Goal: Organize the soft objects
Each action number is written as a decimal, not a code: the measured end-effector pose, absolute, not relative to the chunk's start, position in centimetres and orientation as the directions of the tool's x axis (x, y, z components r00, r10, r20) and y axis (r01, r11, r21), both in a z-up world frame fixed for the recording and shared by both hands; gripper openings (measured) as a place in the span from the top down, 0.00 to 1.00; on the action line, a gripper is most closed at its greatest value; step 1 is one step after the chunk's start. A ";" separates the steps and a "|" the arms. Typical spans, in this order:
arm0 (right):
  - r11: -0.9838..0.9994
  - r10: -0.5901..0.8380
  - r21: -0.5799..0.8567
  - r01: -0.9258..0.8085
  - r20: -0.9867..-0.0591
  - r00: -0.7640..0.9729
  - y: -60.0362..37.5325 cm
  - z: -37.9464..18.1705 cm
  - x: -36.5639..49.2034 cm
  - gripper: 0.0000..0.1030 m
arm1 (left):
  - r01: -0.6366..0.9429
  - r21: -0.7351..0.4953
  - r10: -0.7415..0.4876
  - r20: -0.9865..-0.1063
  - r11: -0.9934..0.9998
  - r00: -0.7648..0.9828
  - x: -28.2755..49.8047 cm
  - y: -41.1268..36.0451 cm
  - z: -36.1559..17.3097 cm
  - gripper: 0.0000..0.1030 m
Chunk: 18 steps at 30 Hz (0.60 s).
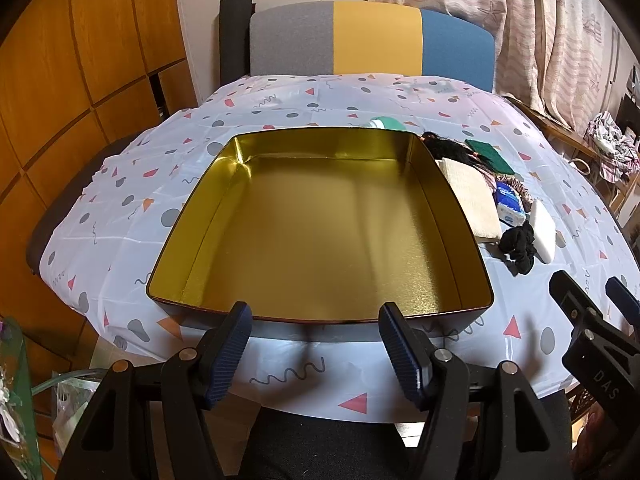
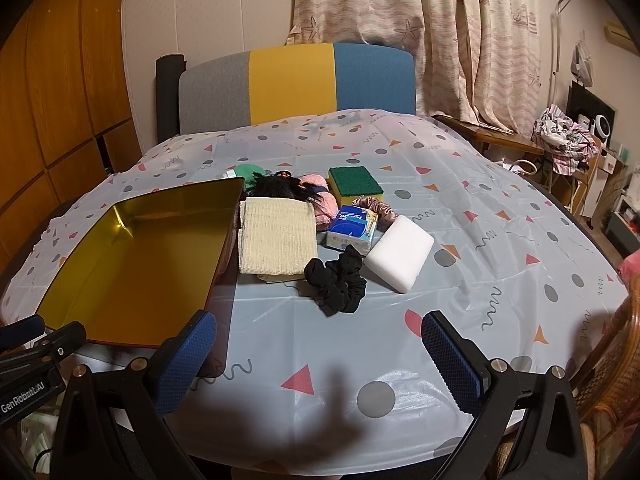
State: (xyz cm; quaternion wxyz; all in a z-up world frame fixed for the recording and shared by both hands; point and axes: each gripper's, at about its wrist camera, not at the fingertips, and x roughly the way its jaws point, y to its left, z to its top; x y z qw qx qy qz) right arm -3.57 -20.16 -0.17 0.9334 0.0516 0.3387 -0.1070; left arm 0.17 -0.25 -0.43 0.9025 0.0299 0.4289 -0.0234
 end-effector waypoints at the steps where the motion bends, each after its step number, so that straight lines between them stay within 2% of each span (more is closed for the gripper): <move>1: 0.972 -0.164 0.026 0.235 -0.643 0.748 -20.2 -0.1 -3.6 0.00 | 0.068 0.034 -0.017 -0.775 0.997 0.631 0.2 -0.3 -0.4 0.35; 18: 0.969 -0.167 0.035 0.246 -0.643 0.748 -20.5 0.0 -3.7 0.00 | 0.071 0.036 -0.017 -0.777 0.997 0.630 0.1 -0.4 -0.6 0.35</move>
